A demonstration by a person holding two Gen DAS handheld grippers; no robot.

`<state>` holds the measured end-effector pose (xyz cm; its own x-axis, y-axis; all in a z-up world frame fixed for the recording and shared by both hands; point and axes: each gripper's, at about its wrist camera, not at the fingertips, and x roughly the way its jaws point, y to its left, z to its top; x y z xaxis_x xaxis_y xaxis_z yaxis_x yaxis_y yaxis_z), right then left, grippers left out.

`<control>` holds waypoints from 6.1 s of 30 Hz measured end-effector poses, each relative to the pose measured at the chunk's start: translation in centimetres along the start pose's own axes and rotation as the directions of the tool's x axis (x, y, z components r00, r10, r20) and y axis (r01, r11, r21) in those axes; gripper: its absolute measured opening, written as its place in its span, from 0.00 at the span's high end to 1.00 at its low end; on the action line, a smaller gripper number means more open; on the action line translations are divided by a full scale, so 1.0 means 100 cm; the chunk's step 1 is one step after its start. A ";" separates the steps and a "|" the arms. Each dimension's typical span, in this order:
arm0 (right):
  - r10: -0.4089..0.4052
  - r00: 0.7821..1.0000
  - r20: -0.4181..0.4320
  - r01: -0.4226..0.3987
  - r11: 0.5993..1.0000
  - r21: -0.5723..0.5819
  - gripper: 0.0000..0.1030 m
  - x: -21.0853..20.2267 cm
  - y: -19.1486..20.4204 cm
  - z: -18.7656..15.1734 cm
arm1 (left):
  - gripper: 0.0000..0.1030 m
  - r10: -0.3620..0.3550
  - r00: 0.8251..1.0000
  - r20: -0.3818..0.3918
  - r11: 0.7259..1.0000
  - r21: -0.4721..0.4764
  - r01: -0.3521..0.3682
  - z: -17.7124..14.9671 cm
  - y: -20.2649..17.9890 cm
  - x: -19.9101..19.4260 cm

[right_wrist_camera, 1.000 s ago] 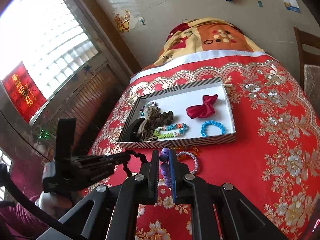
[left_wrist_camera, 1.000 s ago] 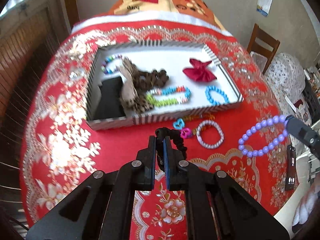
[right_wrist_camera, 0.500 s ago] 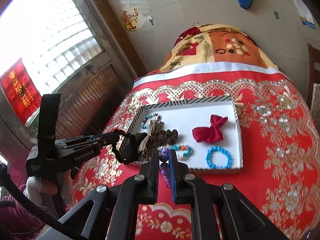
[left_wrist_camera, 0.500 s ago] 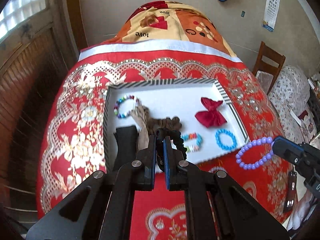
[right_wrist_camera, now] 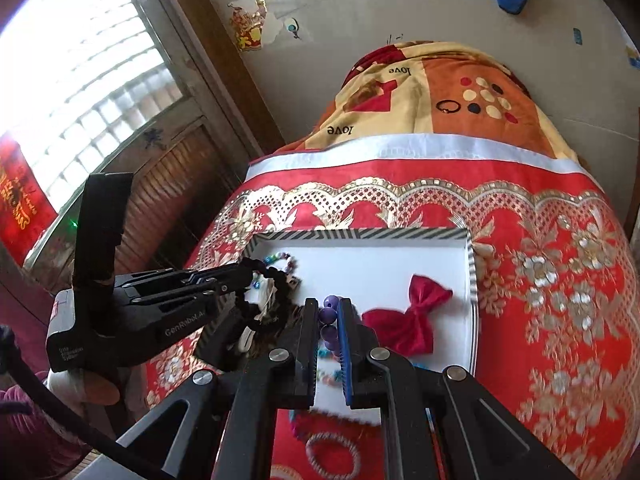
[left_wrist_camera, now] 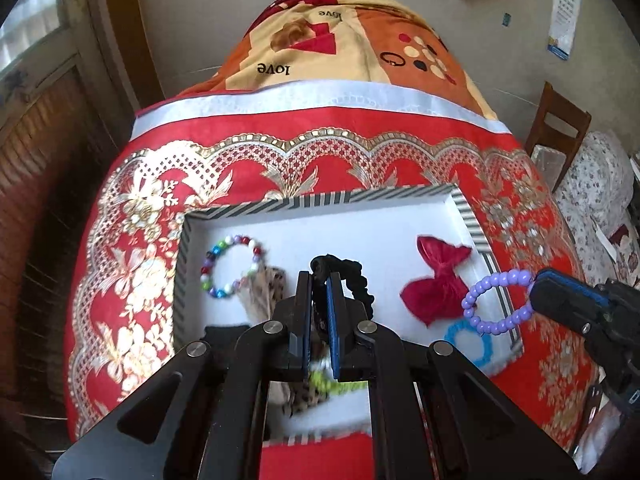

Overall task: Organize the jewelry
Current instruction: 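Lower the black scrunchie into the box with the left tool while the right drops the purple bracelet in, then withdraw both open tools toward the grey rope bracelet and amber bracelet, then grasp the amber heart-charm bracelet with the left tool while the right grasps the grey rope bracelet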

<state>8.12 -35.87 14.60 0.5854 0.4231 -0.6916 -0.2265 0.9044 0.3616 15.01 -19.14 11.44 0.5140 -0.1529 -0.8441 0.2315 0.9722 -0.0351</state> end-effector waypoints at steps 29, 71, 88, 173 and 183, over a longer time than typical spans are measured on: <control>-0.078 0.986 -0.149 0.088 0.994 0.064 0.92 0.152 -0.096 0.032 | 0.85 0.010 0.987 -0.161 0.980 -0.192 -0.041 0.027 0.024 0.119; -0.215 0.976 -0.043 0.217 0.974 0.060 0.58 -0.004 0.007 -0.091 | 0.45 0.085 0.996 0.014 0.990 -0.114 -0.083 -0.100 0.027 -0.044; -0.266 0.963 -0.034 0.268 0.962 0.057 0.58 -0.037 0.046 -0.132 | 0.45 0.052 0.998 0.031 0.994 -0.097 -0.049 -0.148 0.024 -0.082; -0.159 0.984 -0.078 0.166 0.982 0.093 0.94 -0.039 -0.018 -0.153 | 0.82 -0.164 0.970 -0.182 0.984 -0.093 0.149 -0.140 -0.024 -0.004; -0.174 0.975 -0.136 0.194 0.970 0.149 0.93 -0.030 -0.046 -0.179 | 0.66 -0.176 0.954 -0.242 0.954 0.196 0.226 -0.143 -0.088 0.013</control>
<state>-6.54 -40.31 3.80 0.5047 0.2630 -0.8223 0.0097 0.9507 0.3100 1.82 -25.39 2.99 0.2498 -0.2742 -0.9287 0.4991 0.8583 -0.1192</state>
